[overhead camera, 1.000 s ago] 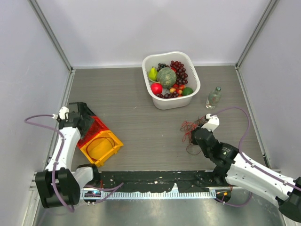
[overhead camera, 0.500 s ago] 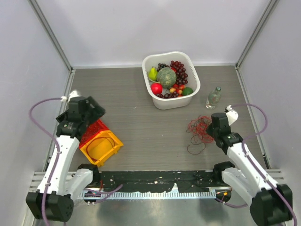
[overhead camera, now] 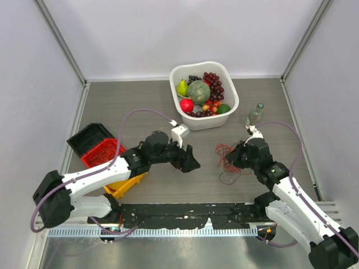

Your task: Untangle the cables

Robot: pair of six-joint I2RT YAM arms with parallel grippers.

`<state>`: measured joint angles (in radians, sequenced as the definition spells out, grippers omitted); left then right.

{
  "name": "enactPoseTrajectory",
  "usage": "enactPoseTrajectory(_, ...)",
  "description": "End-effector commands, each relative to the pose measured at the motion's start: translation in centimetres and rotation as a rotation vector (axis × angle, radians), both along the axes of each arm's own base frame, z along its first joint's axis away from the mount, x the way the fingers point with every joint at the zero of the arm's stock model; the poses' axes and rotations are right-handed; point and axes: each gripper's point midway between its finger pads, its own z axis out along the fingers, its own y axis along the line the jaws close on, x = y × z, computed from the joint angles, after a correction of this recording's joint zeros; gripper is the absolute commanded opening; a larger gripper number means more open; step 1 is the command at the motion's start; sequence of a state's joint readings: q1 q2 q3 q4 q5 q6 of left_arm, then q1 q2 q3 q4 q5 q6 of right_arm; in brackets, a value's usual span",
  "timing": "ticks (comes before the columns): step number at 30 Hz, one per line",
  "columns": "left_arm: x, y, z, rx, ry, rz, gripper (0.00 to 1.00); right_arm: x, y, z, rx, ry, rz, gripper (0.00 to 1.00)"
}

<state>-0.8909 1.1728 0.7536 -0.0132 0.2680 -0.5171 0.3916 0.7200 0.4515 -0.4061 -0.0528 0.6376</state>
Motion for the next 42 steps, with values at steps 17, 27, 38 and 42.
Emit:
enactPoseTrajectory(17,2.8,-6.3,3.9,-0.012,-0.497,-0.365,0.73,-6.1,8.2,10.5,0.315,-0.217,0.652,0.01)
enactPoseTrajectory(27,-0.3,-5.7,5.1,-0.232,-0.471,-0.691,0.67,-8.5,9.4,11.7,0.372,-0.248,0.787,0.01)
enactPoseTrajectory(38,-1.9,-7.2,4.7,-0.320,-0.331,-0.815,0.40,-8.2,9.3,11.6,0.358,-0.261,0.759,0.01)
enactPoseTrajectory(42,0.7,-7.6,4.4,-0.186,-0.406,-0.660,0.00,-7.6,9.0,11.3,0.336,-0.256,0.721,0.01)
